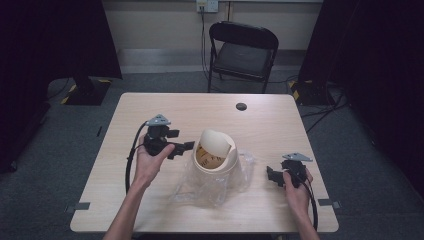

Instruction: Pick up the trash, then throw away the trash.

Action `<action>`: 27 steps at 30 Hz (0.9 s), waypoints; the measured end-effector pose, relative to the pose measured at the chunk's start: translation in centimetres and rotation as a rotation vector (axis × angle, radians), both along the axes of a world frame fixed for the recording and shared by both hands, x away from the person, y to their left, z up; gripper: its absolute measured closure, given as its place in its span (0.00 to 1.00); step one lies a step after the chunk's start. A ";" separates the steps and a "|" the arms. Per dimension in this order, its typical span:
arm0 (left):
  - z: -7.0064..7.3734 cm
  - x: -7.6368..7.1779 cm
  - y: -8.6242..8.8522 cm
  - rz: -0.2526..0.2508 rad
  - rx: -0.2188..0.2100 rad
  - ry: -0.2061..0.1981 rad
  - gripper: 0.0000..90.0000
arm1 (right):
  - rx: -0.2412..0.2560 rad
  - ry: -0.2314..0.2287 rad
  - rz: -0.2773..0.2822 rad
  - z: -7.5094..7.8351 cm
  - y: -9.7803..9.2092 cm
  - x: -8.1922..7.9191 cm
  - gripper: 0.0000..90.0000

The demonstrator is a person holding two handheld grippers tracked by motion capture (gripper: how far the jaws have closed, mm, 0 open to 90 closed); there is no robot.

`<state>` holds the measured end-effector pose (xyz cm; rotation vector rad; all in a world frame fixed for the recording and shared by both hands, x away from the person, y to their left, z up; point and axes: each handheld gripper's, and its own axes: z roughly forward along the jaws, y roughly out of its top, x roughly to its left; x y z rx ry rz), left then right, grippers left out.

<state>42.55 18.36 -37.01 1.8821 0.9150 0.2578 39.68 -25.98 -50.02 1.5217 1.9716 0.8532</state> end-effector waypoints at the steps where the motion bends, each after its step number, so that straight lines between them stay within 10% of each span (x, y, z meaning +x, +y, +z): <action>1: 0.0 0.0 0.0 0.000 0.000 0.000 0.20 | 0.000 0.000 0.000 0.0 0.0 0.0 0.15; 8: -0.7 0.4 3.9 0.115 0.014 0.003 0.20 | 0.000 0.000 0.000 0.0 0.0 0.0 0.15; 27: -4.2 2.6 7.6 0.218 0.129 0.067 0.20 | 0.000 0.000 0.001 0.0 0.0 0.0 0.15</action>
